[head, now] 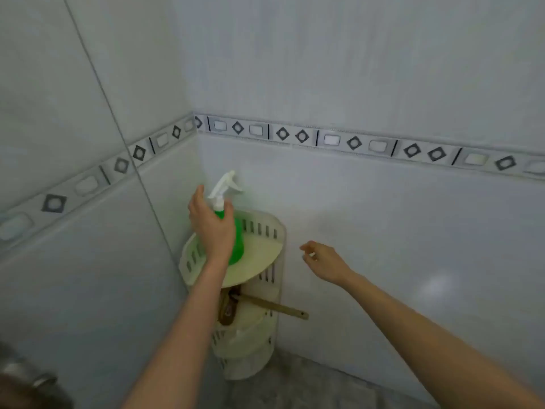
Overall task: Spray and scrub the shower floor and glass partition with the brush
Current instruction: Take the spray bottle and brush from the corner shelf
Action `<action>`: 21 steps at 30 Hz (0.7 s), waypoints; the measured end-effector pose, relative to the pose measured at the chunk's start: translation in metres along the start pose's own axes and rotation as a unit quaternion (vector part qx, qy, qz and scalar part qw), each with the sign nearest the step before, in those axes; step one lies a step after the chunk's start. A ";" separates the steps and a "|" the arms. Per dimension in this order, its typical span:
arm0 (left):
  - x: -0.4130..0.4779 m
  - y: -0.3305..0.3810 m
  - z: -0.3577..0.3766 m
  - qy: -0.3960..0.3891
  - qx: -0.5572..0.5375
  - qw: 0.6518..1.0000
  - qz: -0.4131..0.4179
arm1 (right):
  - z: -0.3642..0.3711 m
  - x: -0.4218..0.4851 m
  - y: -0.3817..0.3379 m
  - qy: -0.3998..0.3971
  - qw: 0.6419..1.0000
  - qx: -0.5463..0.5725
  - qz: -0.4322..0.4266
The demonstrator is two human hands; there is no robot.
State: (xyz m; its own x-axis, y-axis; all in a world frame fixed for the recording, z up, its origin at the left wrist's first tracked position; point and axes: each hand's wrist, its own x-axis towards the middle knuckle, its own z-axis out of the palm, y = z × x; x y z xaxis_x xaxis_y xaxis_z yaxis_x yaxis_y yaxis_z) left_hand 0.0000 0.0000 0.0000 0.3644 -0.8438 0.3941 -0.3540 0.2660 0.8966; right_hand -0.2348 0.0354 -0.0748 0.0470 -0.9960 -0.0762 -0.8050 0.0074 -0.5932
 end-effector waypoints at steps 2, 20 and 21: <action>0.015 -0.016 0.004 -0.017 -0.033 0.996 -0.078 | 0.025 0.018 0.007 -0.036 0.999 -0.006 0.022; 0.063 -0.086 0.030 -0.127 -0.099 0.983 -0.089 | 0.235 0.095 0.113 -0.331 0.911 -0.167 0.181; 0.066 -0.086 0.031 -0.119 -0.103 0.983 -0.092 | 0.239 0.097 0.113 -0.326 0.913 -0.174 0.175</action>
State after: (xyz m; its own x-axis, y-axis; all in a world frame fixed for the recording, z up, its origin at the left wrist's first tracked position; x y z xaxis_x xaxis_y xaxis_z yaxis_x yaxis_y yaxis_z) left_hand 0.0273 -0.0929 -0.0578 0.1854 -0.9652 0.1843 -0.1099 0.1660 0.9800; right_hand -0.1795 -0.0389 -0.3411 0.0011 -0.6727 -0.7400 -0.9721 0.1729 -0.1586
